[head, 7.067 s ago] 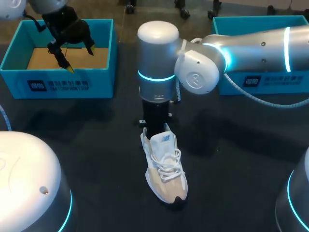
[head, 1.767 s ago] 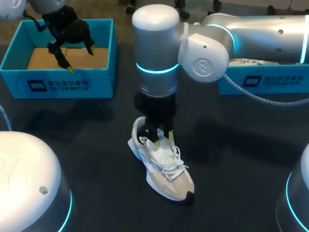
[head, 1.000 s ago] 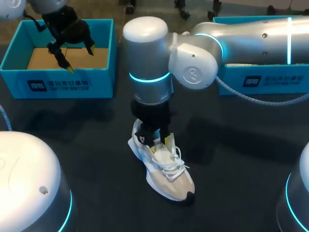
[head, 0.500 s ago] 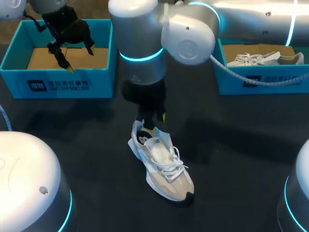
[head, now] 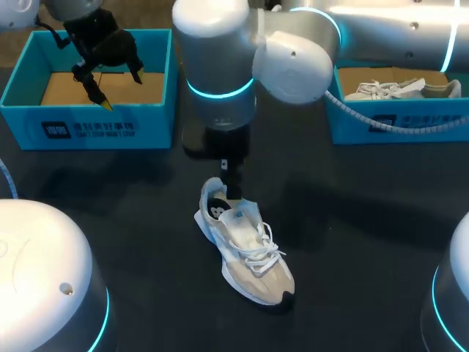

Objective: Take the shoe out of the shoebox, open the shoe tongue, remove and reinsert the insole, then place the shoe into the shoebox

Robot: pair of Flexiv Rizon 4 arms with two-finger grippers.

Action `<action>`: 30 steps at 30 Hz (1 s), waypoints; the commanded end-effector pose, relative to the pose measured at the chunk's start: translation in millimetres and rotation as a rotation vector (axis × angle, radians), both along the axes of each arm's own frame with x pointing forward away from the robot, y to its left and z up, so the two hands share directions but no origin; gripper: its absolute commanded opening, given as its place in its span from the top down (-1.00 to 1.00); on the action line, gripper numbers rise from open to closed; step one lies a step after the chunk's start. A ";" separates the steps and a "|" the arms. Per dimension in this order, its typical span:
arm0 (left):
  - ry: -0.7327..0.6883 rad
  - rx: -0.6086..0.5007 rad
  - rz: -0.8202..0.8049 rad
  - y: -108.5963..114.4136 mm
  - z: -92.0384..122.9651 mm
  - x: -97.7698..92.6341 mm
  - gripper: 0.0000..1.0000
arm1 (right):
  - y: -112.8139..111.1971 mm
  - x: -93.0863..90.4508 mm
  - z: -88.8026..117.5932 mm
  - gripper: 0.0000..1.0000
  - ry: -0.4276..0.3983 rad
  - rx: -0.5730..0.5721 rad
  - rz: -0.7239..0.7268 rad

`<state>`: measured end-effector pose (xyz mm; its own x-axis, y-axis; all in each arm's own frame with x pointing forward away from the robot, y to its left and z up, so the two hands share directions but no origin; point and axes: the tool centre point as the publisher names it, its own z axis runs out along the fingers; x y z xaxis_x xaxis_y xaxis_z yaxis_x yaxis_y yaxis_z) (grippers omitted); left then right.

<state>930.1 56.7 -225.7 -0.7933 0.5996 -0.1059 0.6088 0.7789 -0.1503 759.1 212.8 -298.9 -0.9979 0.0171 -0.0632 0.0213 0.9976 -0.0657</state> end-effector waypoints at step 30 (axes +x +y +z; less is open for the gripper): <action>0.001 0.002 -0.001 0.2 0.0 0.3 -1.00 | 52.2 43.7 -28.7 -1.00 -0.008 0.098 0.505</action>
<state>930.1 56.7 -225.7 -0.7933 0.5996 -0.1059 0.6088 0.7790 -0.1503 796.9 258.1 -319.0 -0.8835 -0.4567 -0.1044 -0.4612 0.8870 0.0228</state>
